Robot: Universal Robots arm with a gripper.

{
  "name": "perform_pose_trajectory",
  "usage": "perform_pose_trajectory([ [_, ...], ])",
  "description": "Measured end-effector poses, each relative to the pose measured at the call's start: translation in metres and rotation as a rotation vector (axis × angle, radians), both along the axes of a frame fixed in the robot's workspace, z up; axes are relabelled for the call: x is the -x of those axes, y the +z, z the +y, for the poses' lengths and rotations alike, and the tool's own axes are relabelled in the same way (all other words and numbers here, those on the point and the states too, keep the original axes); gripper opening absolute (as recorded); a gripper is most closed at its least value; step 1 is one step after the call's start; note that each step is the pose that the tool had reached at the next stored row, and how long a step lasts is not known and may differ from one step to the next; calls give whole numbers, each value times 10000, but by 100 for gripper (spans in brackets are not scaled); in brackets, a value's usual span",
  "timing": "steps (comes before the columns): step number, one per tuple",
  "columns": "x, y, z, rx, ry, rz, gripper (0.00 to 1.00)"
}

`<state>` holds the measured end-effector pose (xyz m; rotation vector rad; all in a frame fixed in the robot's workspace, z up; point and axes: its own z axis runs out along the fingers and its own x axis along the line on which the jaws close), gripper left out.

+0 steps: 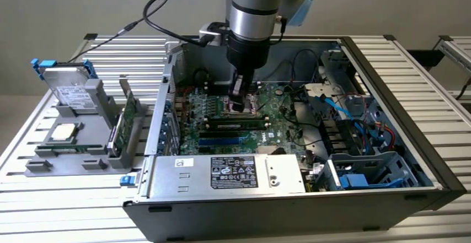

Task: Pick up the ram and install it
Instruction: 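Press down the ram until it locks into place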

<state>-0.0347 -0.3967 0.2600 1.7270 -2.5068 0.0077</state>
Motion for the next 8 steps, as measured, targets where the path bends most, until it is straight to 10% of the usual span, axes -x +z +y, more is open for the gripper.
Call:
perform_pose_trajectory([
  [8, 0, 0, 0, 0, -1365, -2, 10],
])
